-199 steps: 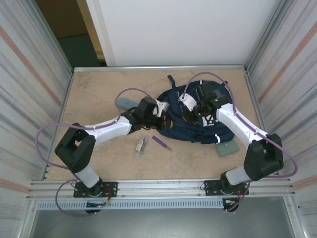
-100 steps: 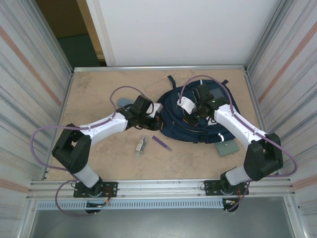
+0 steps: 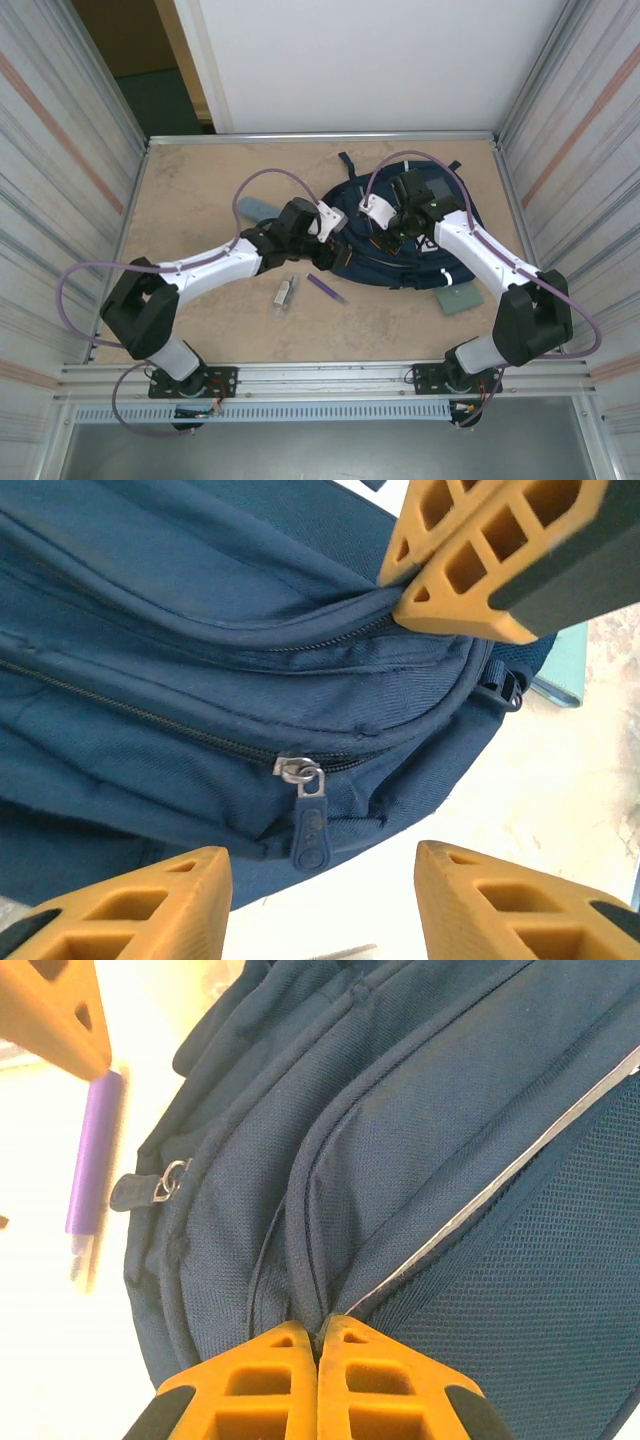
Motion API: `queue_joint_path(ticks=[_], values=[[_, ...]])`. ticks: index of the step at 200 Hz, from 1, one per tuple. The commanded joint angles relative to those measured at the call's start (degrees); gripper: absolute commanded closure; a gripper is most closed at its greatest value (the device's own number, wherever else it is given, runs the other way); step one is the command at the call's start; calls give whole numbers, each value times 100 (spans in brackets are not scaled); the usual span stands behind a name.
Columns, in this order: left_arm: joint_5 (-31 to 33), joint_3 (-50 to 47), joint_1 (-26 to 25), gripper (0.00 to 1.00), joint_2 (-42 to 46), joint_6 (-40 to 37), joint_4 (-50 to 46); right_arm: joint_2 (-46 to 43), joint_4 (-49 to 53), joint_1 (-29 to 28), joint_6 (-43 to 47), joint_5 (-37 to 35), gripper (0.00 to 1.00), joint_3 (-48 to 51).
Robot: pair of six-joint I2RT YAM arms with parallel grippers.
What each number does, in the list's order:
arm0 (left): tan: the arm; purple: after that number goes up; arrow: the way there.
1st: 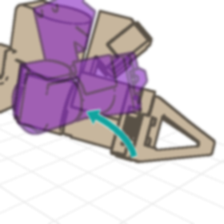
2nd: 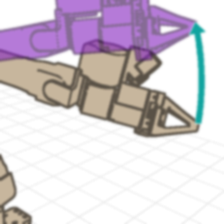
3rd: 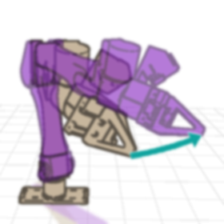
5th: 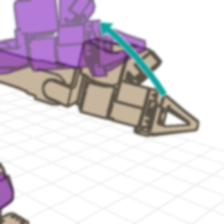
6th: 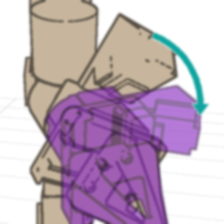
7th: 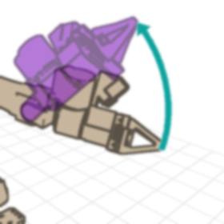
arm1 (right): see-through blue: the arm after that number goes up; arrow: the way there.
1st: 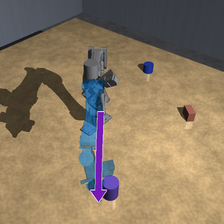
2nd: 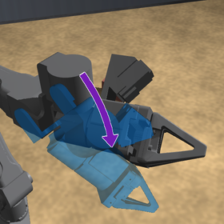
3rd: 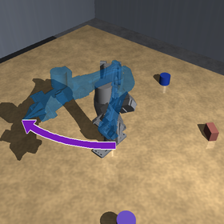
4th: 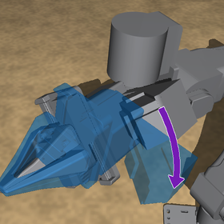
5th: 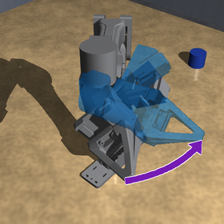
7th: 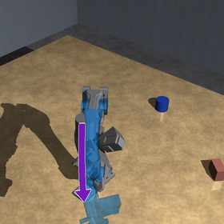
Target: Pack the student bag
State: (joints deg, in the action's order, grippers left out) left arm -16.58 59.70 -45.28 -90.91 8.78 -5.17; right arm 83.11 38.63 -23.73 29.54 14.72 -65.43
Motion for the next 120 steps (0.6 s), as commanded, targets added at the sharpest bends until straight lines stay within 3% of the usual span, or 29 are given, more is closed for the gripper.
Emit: queue_joint_path(ticks=[1, 39, 72, 96, 120], values=[[213, 56, -96, 48, -197, -212, 381, -260, -83, 53, -53, 367, 100, 63], [579, 232, -253, 47, -574, -276, 456, -198, 53, 79, -84, 526, 100, 26], [992, 283, -258, 58, -705, -397, 497, -59, 128, -3, -88, 595, 100, -43], [1345, 160, -262, 85, -550, -683, 527, -30, 190, -117, -65, 489, 100, -73], [1473, 102, -212, 100, -369, -998, 401, -51, 199, -129, -62, 371, 100, -36]])
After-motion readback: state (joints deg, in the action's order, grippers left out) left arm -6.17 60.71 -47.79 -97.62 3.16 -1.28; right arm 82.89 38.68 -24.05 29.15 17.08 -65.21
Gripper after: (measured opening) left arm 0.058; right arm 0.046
